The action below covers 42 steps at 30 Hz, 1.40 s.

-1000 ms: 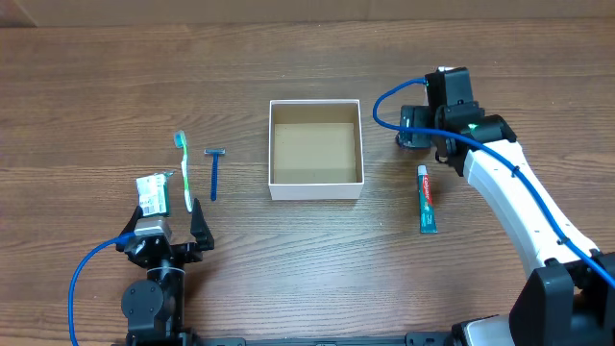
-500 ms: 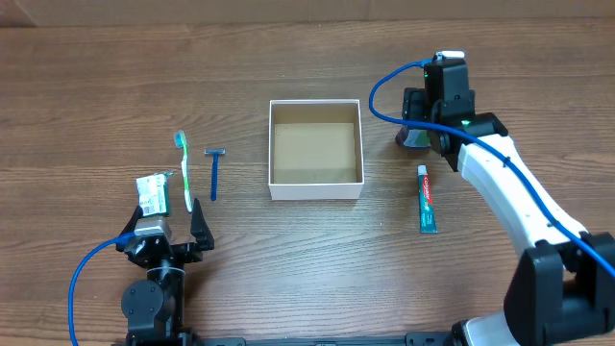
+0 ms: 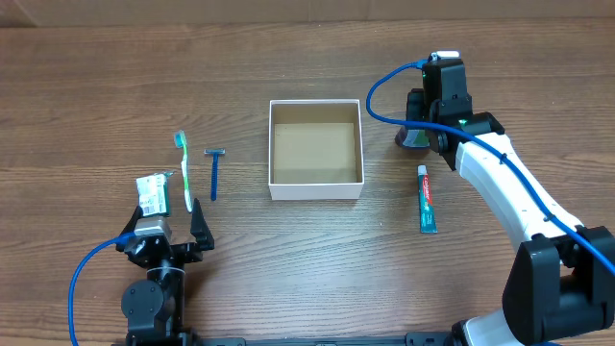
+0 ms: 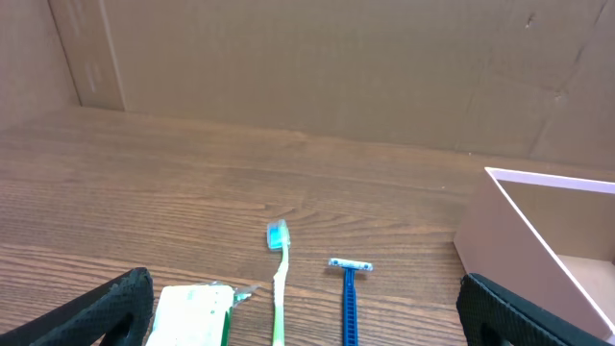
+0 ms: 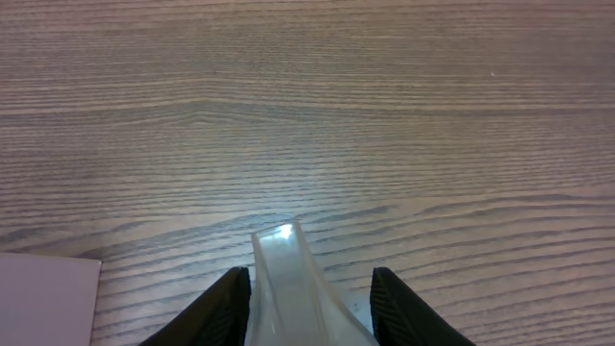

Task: Pack container
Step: 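Close right gripper on the soap bottle pump head and lift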

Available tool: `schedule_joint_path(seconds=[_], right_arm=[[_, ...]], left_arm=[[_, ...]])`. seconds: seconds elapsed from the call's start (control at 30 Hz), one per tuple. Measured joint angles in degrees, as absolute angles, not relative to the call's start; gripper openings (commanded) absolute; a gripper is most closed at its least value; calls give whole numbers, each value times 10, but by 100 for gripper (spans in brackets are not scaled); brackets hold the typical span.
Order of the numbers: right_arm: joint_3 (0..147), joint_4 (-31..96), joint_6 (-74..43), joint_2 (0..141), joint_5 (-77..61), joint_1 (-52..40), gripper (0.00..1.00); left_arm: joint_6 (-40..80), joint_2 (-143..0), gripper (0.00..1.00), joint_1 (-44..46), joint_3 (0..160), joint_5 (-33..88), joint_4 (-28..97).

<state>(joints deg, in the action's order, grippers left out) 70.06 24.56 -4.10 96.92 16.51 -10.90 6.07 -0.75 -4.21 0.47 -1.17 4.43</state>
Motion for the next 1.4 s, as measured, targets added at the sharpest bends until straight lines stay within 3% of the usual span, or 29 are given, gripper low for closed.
schedule_joint_path(seconds=[0.23, 0.57, 0.63, 0.7, 0.77, 1.17, 1.4], right_arm=[[700, 245, -41, 959, 165, -109, 38], [700, 249, -40, 873, 164, -109, 39], [700, 251, -41, 873, 164, -110, 69], [700, 254, -40, 873, 164, -110, 83], [700, 263, -42, 873, 163, -113, 91], [700, 260, -104, 938, 96, -114, 90], [700, 251, -138, 943, 92, -136, 68]], left_arm=[[61, -8, 100, -42, 5, -12, 44], [61, -8, 100, -42, 5, -12, 44], [61, -8, 100, -42, 5, -12, 44], [61, -8, 100, -42, 5, -12, 44], [61, -8, 100, -42, 5, -12, 44], [61, -8, 100, -42, 5, -12, 44], [61, -8, 100, -42, 5, -12, 44]])
